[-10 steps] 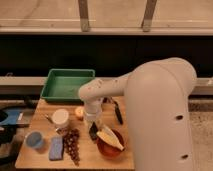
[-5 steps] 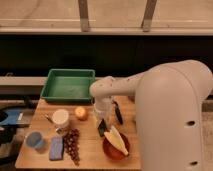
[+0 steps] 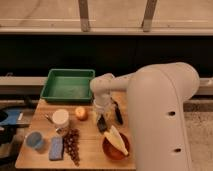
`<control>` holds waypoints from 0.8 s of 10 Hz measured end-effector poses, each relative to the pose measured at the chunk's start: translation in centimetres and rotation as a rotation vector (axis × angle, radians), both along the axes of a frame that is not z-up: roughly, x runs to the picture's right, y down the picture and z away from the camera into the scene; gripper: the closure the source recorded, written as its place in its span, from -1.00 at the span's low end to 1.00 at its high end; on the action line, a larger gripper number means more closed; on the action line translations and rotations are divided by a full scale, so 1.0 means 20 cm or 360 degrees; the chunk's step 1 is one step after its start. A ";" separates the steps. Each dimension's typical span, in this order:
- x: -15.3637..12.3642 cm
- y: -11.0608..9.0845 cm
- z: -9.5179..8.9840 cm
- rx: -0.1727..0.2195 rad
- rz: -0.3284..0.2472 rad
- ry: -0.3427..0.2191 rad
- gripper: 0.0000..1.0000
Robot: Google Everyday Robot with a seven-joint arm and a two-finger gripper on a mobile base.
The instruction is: Wipe table surface with eraser
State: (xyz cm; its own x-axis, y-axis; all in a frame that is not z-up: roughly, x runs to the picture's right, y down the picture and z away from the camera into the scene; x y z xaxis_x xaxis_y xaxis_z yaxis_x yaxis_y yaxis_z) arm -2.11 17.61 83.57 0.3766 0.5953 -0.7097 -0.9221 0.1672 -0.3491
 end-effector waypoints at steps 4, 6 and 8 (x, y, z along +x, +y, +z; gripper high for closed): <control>-0.19 0.04 -0.04 0.0005 -0.0070 -0.0145 1.00; -0.28 0.12 -0.10 -0.0016 -0.0111 -0.0184 1.00; -0.23 0.16 -0.14 -0.0050 -0.0103 -0.0151 1.00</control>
